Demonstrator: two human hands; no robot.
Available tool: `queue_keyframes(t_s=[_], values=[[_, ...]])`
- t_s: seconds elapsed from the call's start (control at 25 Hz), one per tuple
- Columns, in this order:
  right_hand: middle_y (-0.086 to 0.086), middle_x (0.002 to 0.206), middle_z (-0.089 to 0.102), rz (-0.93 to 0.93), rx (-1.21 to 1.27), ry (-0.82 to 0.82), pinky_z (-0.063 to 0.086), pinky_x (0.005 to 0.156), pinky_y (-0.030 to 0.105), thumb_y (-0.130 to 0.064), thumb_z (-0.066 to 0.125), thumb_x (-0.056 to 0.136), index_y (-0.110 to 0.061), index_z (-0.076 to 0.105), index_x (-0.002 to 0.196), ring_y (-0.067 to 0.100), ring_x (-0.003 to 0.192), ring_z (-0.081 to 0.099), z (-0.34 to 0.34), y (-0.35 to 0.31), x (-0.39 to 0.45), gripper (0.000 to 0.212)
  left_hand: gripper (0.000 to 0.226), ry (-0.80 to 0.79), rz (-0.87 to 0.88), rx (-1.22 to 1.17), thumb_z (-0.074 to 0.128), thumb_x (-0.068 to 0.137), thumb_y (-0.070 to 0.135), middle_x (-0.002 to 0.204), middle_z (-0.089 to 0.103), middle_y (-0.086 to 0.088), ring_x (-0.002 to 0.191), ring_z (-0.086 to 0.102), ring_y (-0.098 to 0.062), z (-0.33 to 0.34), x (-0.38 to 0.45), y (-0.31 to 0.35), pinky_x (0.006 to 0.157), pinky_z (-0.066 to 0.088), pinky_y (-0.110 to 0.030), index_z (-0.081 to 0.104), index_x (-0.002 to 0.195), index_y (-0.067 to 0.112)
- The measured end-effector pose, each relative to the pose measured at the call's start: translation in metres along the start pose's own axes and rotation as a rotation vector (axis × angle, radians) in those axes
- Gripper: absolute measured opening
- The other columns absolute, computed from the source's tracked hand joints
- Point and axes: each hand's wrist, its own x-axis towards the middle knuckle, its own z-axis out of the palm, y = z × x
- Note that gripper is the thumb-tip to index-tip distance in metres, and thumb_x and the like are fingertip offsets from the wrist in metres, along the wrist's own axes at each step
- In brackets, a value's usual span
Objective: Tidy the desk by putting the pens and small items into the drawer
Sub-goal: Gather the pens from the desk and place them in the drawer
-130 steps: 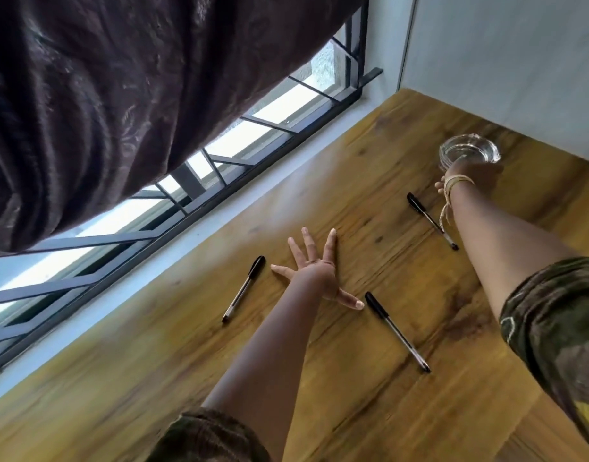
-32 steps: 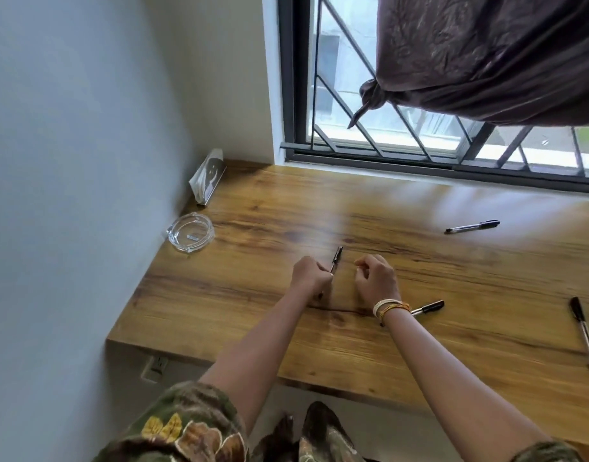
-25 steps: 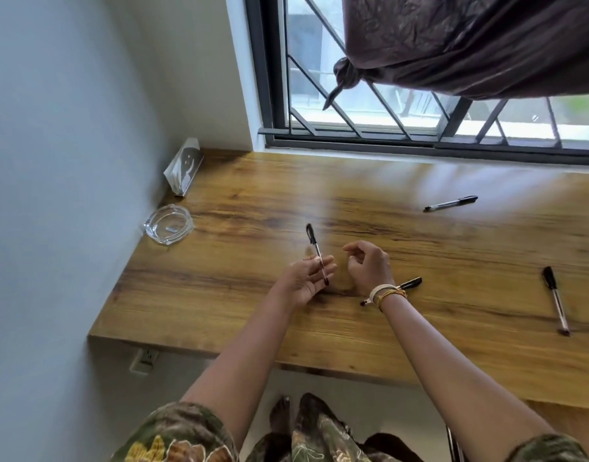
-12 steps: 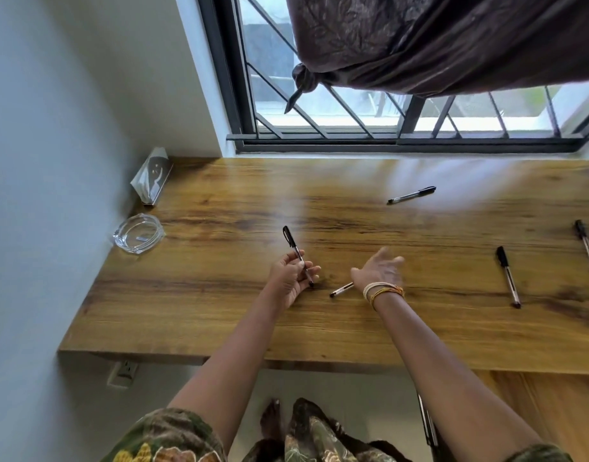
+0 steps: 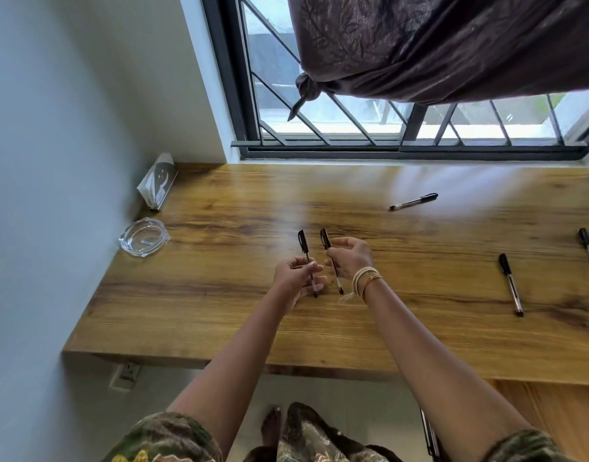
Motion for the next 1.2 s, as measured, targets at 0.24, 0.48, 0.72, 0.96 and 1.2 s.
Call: queue_keyframes(t_s=[0.24,0.48,0.72,0.96,1.2], values=[[0.011,0.083,0.071,0.006,0.328,0.006,0.058,0.065,0.026,0.002,0.066,0.082,-0.003,0.067,0.102,0.017,0.072,0.068,0.009,-0.009,-0.004,0.021,0.005,-0.047,0.02,-0.023,0.06,0.092,0.008,0.084,0.074,-0.013,0.078,0.071,-0.027,0.014,0.003,0.002,0.073,0.059,-0.042,0.063,0.095,0.005],[0.003,0.082,0.07,0.029,0.234,-0.033,0.051,0.057,0.021,-0.003,0.068,0.081,-0.012,0.07,0.097,0.013,0.072,0.065,-0.004,-0.003,0.008,0.019,0.005,-0.007,0.045,0.005,0.064,0.089,0.005,0.076,0.074,-0.012,0.068,0.073,-0.023,0.036,0.011,0.005,0.058,0.057,-0.032,0.066,0.093,0.003],[0.006,0.096,0.073,-0.121,-0.202,-0.031,0.055,0.084,0.036,-0.024,0.074,0.08,-0.016,0.07,0.089,0.023,0.094,0.068,-0.042,-0.022,0.06,0.013,0.009,0.01,0.063,0.057,0.066,0.086,0.001,0.081,0.069,-0.017,0.064,0.071,-0.025,0.05,0.032,0.014,0.057,0.059,-0.032,0.064,0.093,-0.004],[0.012,0.122,0.062,-0.125,-0.581,0.267,0.048,0.097,0.036,-0.019,0.059,0.087,-0.014,0.065,0.112,0.029,0.112,0.059,-0.079,-0.026,0.136,0.027,0.005,-0.009,0.04,0.117,0.066,0.086,0.002,0.084,0.071,-0.018,0.063,0.072,-0.024,0.063,0.079,0.032,0.057,0.06,-0.034,0.066,0.089,-0.002],[0.025,0.136,0.043,-0.068,-0.841,0.589,0.039,0.102,0.047,-0.041,0.06,0.088,-0.012,0.064,0.119,0.041,0.123,0.045,-0.095,-0.025,0.191,0.043,0.006,0.023,0.059,0.171,0.063,0.089,0.001,0.082,0.07,-0.018,0.067,0.072,-0.026,0.064,0.121,0.051,0.06,0.06,-0.036,0.066,0.083,0.0]])
